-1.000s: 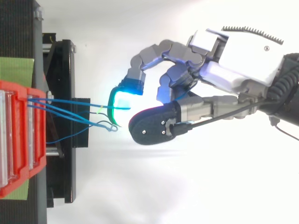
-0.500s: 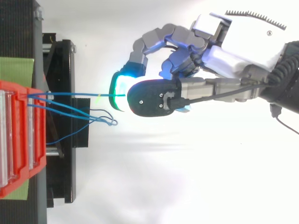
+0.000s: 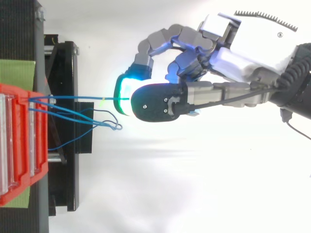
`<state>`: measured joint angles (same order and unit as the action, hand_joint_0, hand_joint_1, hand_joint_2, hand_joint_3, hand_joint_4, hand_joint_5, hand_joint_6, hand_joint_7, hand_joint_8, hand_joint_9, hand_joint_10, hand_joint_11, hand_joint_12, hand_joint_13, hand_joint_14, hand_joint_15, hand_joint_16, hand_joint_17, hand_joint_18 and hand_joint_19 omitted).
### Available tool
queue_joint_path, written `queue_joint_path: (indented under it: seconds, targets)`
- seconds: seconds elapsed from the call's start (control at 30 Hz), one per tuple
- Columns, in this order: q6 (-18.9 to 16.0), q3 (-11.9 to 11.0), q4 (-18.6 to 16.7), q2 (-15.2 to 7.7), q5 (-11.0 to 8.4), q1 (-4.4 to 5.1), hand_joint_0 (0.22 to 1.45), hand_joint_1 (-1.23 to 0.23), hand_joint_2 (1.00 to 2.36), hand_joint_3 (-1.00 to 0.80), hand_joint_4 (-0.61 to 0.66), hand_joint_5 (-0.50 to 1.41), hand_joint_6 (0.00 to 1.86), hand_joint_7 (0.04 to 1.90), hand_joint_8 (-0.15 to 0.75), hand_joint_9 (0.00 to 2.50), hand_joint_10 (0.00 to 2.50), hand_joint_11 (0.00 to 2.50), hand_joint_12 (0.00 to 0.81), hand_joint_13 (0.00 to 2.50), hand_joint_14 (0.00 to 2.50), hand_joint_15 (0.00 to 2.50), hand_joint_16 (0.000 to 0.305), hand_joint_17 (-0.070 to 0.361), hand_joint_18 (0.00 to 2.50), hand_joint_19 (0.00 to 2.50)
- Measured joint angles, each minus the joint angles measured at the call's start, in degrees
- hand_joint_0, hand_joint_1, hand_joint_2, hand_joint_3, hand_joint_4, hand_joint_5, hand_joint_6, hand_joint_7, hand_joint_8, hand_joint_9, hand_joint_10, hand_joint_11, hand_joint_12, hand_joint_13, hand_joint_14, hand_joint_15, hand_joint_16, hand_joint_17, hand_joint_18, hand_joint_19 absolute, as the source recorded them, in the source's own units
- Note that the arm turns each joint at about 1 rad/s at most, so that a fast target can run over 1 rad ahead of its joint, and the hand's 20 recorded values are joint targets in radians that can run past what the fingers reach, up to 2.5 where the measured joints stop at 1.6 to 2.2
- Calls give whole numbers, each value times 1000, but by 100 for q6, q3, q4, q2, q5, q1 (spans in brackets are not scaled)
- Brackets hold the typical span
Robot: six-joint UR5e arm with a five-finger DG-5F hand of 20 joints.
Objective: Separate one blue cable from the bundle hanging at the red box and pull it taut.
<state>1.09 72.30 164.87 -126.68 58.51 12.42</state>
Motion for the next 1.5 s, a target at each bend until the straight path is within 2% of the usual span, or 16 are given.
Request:
queue_joint_path:
  seconds: [0.07, 0.3, 0.53, 0.93, 1.5]
  targets:
    - [-6, 1, -26, -8, -3, 8, 672, -669, 1026, -165, -18, -205, 986, 1012, 233, 1001, 1033, 1347, 290, 1029, 2500, 1052, 35, 80, 1386, 2061]
    - [-66, -2, -188, -89, 2, 17, 679, -656, 1025, -184, 0, -209, 988, 1003, 230, 967, 1178, 1362, 295, 1036, 2500, 1064, 35, 78, 1399, 2043]
    - [-69, -1, -208, -101, 4, 23, 681, -634, 1025, -190, 18, -214, 991, 995, 248, 890, 1514, 1228, 295, 1030, 2500, 1040, 35, 79, 1410, 2031]
    - [240, 0, -193, -103, -2, 24, 677, -619, 1024, -189, 17, -214, 993, 999, 252, 871, 1607, 1165, 294, 1012, 2500, 1020, 37, 83, 1419, 2047]
    - [268, -1, -184, -103, -6, 26, 673, -611, 1024, -190, 25, -213, 991, 1008, 255, 872, 1598, 1203, 298, 1007, 2500, 1026, 37, 82, 1421, 2049]
